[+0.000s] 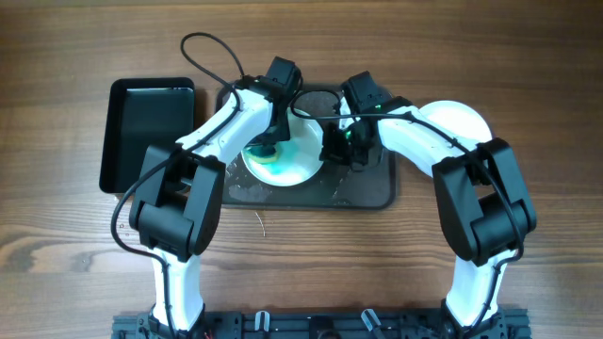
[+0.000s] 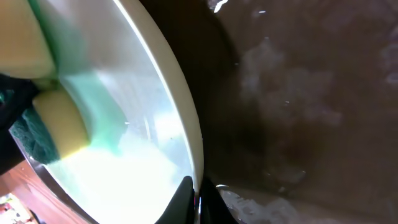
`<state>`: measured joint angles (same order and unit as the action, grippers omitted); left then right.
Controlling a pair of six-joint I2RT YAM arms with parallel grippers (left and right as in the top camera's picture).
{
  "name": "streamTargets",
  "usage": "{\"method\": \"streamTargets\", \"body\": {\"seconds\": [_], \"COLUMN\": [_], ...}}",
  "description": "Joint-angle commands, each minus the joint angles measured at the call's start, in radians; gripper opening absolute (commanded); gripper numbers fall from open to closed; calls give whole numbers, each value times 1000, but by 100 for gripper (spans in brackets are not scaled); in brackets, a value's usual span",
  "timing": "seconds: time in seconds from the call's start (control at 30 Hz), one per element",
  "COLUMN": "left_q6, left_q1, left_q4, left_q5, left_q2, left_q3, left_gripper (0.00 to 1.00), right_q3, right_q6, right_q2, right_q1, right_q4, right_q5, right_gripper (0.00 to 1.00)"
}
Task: Clean dirty plates on tray and stack at the side
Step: 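Scrub the third plate with the sponge while the right gripper holds its rim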
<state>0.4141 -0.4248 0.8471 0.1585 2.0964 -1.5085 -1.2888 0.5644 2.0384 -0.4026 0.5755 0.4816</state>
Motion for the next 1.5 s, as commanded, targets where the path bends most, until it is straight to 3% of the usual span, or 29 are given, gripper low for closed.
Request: {"method": "streamTargets", "body": {"seconds": [0.0,0.13,0.27,0.33,0.5,0.57,0.67,0.73,0.87,0.93,1.2,1.3,1.47], "left_q6": [-173,-174,-171,-133,80,119,100,17,-204,-256,-257,-212,3], "left_q1": [-10,5,37,57,85,85,80,80,80,81,90,101,101], "left_q4": [-35,-59,-63,-53,71,110,130,129,106,86,-51,-107,-61], "left_q5": [-442,-529,-486,-363,106,171,82,-81,-558,-692,-741,-605,-27], "left_q2": [28,28,28,28,28,28,28,28,28,28,28,28,28], "left_q3": [11,11,11,11,11,11,11,11,11,11,11,11,11], "left_gripper": [4,4,4,4,4,4,4,4,4,4,4,4,4], "right_q3": [5,5,5,5,5,5,5,5,5,5,6,6,6], "right_q6": [-6,-9,-11,-11,-11,-11,-11,-11,-12,-12,-12,-15,-15], "right_q2": [18,18,18,18,18,18,18,18,18,18,18,18,18], "right_q1": [3,3,3,3,3,3,3,4,13,13,13,13,14], "right_q4": [5,5,6,8,6,5,5,6,8,8,8,12,12], "right_q5": [-9,-9,-9,-9,-9,-9,-8,-7,2,3,3,6,6], "right_gripper": [4,4,4,4,4,4,4,4,4,4,4,4,4]}}
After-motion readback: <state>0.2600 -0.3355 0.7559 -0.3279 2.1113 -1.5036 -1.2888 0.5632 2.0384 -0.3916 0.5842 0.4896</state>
